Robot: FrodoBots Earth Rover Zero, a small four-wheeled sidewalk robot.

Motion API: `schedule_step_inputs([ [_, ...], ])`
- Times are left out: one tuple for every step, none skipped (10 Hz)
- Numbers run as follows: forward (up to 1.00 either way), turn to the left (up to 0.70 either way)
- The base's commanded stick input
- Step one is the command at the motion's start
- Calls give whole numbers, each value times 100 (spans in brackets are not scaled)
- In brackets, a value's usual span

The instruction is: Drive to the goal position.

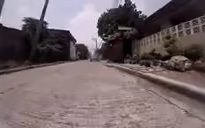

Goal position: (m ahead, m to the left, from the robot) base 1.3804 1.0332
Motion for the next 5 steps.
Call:
schedule_step_inputs([
  [70, 0],
  [70, 0],
  [70, 0],
  [70, 0],
  [70, 0],
])
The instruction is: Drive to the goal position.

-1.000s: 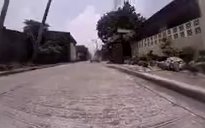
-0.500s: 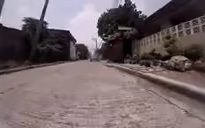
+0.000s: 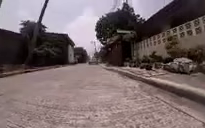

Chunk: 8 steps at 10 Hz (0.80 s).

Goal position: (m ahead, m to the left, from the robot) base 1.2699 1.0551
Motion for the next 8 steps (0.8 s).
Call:
schedule_step_inputs([
  [70, 0],
  [70, 0],
  [70, 0],
  [70, 0],
  [70, 0],
  [70, 0],
  [70, 0],
  [70, 0],
])
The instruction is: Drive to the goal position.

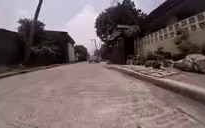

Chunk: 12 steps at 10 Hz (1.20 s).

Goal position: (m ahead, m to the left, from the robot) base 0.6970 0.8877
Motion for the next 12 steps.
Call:
schedule_step_inputs([
  [70, 0],
  [70, 0],
  [70, 0],
  [70, 0],
  [70, 0],
  [70, 0],
  [70, 0],
  [70, 0],
  [70, 0],
  [70, 0],
  [70, 0],
  [70, 0],
])
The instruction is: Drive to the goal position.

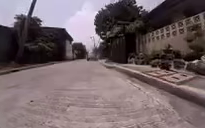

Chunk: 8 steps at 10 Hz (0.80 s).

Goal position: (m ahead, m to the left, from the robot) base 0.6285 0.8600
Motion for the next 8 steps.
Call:
schedule_step_inputs([
  [70, 0],
  [70, 0],
  [70, 0],
  [70, 0],
  [70, 0],
  [70, 0],
  [70, 0],
  [70, 0],
])
